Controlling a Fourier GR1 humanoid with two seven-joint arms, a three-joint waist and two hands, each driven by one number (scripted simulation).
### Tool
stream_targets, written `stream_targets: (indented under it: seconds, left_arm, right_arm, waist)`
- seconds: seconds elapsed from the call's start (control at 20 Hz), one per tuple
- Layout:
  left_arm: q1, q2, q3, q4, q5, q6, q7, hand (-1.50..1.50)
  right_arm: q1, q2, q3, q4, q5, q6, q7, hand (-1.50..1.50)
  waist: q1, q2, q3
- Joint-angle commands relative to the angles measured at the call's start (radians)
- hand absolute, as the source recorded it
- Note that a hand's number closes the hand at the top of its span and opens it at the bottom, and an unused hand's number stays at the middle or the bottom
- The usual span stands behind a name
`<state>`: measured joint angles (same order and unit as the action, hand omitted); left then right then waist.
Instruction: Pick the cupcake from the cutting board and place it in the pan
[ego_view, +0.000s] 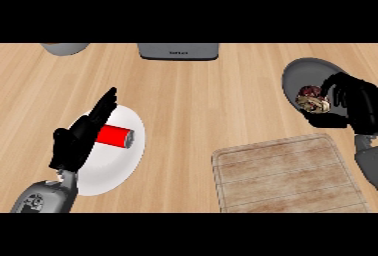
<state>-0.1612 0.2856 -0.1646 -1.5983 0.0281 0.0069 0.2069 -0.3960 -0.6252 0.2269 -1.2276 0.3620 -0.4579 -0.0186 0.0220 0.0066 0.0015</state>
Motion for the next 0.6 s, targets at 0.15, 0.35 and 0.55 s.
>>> stream_targets:
  seconds: [0.15, 0.35, 0.55]
  left_arm:
    - [-0.032, 0.000, 0.039, 0.039, 0.017, -0.046, -0.006, 0.00]
    - [-0.052, 0.017, 0.054, -0.004, 0.021, -0.063, 0.031, 0.00]
    - [-0.017, -0.049, -0.006, -0.002, -0.044, -0.013, 0.012, 0.00]
  right_arm:
    - [-0.217, 0.094, -0.120, 0.498, -0.013, -0.008, -0.309, 1.50]
    - [-0.355, 0.079, -0.184, 0.707, -0.009, 0.000, -0.403, 1.50]
    - [-0.383, 0.070, -0.251, 0.868, -0.030, -0.011, -0.564, 1.50]
  waist:
    - [0.005, 0.002, 0.000]
    - [0.019, 0.006, 0.001]
    - [0.020, 0.009, 0.002]
